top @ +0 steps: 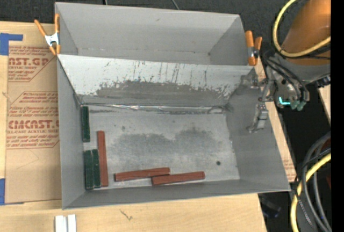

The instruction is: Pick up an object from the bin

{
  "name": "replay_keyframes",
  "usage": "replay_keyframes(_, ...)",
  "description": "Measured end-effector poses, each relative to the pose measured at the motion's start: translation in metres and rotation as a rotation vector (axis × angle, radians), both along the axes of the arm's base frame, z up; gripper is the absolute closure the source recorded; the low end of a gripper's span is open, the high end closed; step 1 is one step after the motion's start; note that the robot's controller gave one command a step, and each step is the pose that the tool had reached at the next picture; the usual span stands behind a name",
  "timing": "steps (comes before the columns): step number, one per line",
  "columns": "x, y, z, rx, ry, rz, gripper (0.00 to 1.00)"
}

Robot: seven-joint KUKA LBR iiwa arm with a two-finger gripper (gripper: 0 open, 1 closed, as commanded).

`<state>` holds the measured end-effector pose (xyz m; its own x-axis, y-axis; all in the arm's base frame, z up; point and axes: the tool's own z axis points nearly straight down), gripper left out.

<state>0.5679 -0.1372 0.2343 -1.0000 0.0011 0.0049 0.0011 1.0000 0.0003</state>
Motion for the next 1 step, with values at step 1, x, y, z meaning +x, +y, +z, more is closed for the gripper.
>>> replay_keyframes(1, 0.0017, 0.0005, 0.0043, -0.001, -0.008, 0.001, 0.00)
